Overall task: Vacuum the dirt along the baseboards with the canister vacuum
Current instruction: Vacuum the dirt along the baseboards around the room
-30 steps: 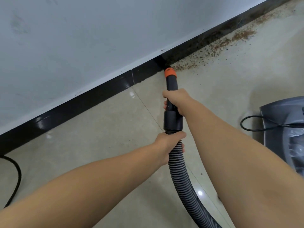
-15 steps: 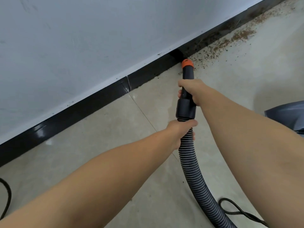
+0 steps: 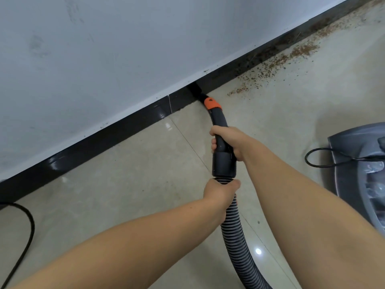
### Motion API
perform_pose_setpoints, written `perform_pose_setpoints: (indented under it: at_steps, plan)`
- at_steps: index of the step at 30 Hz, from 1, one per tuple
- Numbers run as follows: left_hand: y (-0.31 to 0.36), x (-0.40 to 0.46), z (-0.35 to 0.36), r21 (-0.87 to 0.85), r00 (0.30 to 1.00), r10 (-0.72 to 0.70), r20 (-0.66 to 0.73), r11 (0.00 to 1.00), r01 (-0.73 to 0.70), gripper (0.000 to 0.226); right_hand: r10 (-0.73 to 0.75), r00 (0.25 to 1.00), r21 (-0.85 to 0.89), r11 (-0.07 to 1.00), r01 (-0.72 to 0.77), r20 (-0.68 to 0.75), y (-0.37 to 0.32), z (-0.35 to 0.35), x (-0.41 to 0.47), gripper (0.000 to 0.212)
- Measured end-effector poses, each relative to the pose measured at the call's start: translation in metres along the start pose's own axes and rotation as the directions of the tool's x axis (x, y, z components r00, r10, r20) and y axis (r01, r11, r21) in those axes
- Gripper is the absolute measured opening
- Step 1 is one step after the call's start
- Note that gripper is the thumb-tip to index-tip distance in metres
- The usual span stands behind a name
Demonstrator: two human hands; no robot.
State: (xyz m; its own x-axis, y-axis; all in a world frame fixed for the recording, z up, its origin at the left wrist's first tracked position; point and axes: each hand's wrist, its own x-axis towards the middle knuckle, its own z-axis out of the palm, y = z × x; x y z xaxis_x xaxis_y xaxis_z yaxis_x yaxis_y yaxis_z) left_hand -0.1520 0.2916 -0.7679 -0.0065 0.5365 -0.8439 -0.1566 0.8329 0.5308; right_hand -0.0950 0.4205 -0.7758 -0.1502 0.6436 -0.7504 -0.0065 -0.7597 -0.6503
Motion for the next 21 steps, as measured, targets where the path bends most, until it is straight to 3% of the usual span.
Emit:
perform_pose_setpoints:
  at_steps: [6, 16, 21]
  plan:
    - [-0.01, -0.021, -0.01, 0.004, 1.0, 0.011, 0.009, 1.0, -0.011, 0.021, 0.084, 0.992, -0.003, 0.996, -0.084, 0.095, 0.009, 0.012, -0.017, 0.011]
    - [0.008, -0.024, -0.019, 0.026, 0.995, 0.023, 0.095, 0.999, -0.026, 0.021, 0.022, 0.999, 0.079, 0.997, -0.018, -0.047, 0.002, 0.008, -0.013, 0.013]
    - [0.012, -0.023, -0.018, -0.031, 0.996, -0.002, 0.091, 0.999, 0.005, 0.018, 0.054, 0.999, -0.017, 0.998, -0.054, 0.0, -0.008, 0.014, -0.009, 0.014]
